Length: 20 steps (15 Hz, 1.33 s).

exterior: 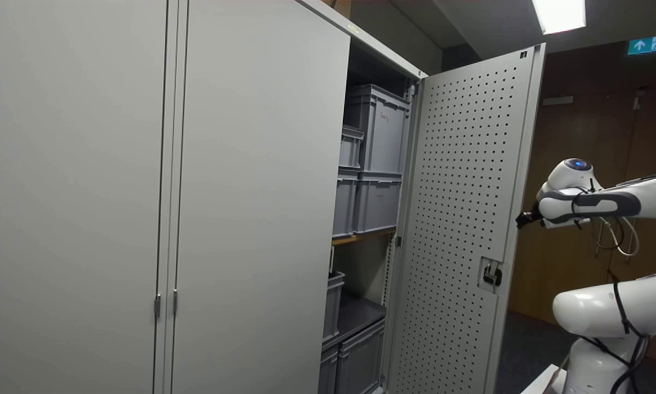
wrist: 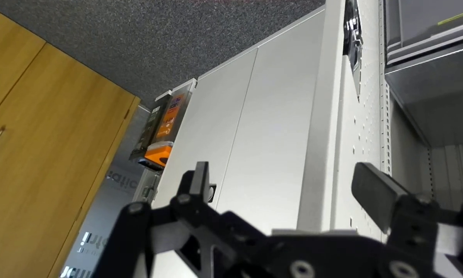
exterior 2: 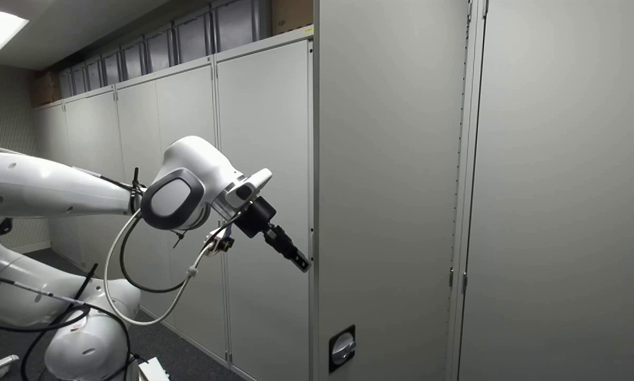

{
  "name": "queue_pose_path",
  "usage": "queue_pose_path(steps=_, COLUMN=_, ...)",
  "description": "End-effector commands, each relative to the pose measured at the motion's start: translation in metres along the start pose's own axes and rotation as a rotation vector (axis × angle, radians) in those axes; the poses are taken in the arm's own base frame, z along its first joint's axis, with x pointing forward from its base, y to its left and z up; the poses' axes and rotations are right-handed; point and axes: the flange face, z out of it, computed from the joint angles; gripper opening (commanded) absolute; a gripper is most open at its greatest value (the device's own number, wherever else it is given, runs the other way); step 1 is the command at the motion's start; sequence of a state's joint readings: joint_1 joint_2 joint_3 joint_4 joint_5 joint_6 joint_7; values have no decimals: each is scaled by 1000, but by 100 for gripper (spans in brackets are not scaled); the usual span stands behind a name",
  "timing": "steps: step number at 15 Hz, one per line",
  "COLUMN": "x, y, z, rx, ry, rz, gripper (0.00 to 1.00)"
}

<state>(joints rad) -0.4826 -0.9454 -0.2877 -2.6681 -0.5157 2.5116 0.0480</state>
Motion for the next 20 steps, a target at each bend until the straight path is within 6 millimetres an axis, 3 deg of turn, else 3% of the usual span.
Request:
queue_pose_path(steps=1, x=15, y=11, z=10, rx=23, ry=27, rz=-22, gripper=100)
queue_pose_path(steps=8, x=23, y=9, z=19, rx=97, ry=40, rz=-60, gripper=100)
queue_pose_path(steps=20, x=42, y=-6, z=9, rx=201, ry=100, rz=-135, gripper=100)
